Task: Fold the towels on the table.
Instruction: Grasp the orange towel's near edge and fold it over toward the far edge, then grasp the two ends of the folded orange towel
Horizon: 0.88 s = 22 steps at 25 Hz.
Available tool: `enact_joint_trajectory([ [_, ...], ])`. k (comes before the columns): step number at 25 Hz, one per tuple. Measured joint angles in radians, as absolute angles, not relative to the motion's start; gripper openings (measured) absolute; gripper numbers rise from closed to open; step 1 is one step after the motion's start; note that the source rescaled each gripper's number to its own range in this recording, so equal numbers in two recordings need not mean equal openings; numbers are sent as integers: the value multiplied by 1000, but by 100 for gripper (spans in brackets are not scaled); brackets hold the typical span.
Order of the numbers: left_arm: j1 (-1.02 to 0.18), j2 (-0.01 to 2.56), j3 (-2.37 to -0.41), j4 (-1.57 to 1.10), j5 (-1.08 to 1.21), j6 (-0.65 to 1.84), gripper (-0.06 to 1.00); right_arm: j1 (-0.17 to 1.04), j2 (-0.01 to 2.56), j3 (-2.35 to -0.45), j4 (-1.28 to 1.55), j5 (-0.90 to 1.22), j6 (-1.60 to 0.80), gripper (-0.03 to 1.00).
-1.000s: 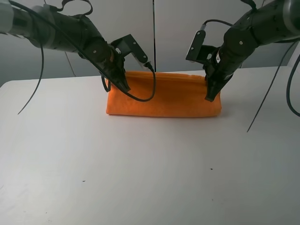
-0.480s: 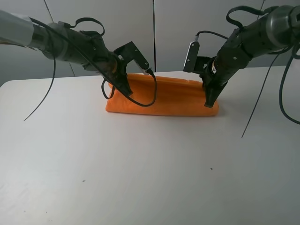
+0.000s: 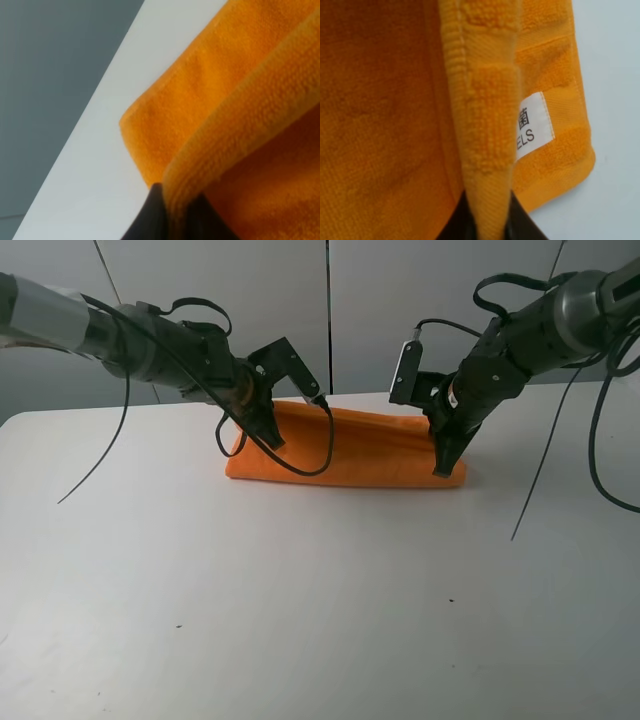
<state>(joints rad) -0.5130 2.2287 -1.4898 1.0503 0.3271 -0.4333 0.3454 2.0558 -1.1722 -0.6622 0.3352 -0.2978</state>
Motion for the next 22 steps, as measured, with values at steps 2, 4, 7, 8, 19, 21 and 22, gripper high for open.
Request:
enact_joint_trajectory([
  [2,-511,2229,-1490,1053,325,-433,1,341,2056,-1172,-662,334,-298,5],
  [4,-511,2229,-1490,1056,325,-433,5,341,2056,-1172,-662,334,-296,14],
  [7,-509,2229,-1490,1066,338,-436,16,335,2056,-1172,-666,340,-296,33],
  [8,-507,2229,-1492,1072,343,-436,23,335,2056,-1172,-666,342,-296,40],
  [19,-499,2229,-1538,1132,395,-438,99,334,2012,-1172,-668,343,-264,84],
  [21,-499,2220,-1538,1126,431,-438,99,334,1980,-1172,-668,345,-192,90],
  [22,-499,2216,-1538,1112,456,-438,99,333,1965,-1172,-668,345,-127,93],
])
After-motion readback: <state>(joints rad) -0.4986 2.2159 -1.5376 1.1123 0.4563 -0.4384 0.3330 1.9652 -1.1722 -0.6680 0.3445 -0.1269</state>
